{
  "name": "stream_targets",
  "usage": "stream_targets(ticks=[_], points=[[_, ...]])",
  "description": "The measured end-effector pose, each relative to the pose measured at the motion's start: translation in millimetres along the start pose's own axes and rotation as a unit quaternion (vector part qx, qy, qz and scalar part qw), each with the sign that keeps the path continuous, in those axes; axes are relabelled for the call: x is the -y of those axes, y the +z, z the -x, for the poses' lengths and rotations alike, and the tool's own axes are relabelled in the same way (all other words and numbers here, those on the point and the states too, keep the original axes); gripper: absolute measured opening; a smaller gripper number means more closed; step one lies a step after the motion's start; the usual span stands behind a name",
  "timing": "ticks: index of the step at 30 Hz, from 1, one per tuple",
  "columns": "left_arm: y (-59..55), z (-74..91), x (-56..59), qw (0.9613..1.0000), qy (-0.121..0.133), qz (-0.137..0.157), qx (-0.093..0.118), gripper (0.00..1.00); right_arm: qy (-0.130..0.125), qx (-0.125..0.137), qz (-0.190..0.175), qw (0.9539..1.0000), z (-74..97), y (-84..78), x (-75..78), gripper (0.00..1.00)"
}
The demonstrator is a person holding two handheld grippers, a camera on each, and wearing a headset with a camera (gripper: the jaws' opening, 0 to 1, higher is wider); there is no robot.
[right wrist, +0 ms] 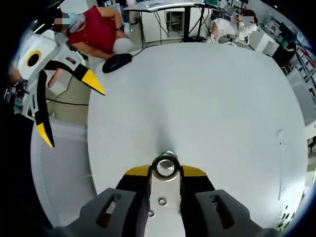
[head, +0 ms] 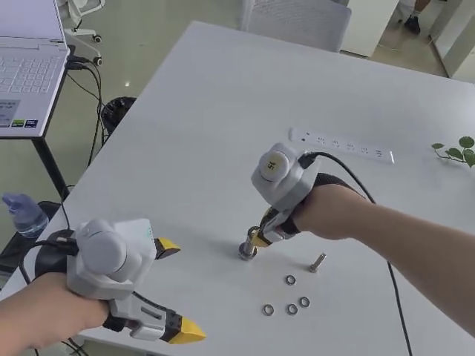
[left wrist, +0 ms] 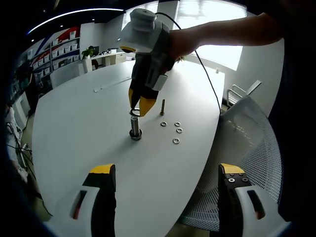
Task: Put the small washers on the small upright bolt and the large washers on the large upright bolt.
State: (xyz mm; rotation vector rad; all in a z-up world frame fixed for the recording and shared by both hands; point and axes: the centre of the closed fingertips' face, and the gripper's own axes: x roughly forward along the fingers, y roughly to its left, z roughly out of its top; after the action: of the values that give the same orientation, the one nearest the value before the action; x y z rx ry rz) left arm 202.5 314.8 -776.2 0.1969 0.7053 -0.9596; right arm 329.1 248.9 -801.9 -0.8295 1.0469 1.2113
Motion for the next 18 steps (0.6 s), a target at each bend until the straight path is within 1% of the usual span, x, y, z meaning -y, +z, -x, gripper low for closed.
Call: stream_targets(ticks=[11,15,18], points=[[-8.2,-0.8,-1.5,0.9999,0.004,0.006,-0.009,0.88,-0.001,-0.009,0.013,0.9999,-8.6,-0.2,0.3,0.21],[-7.6,-0.4,-1.4,0.9999,0.005,0.007,-0.007,0.88,-0.001,-0.010,0.013,0.9999,-9.9,-0.1,1.3,0.21],[-8.0,0.1,-2.4,0.9999,0.005,0.006,-0.009,0.87,0.000,-0.011,0.013,0.9999,-11.3,-0.4,1.7,0.22]])
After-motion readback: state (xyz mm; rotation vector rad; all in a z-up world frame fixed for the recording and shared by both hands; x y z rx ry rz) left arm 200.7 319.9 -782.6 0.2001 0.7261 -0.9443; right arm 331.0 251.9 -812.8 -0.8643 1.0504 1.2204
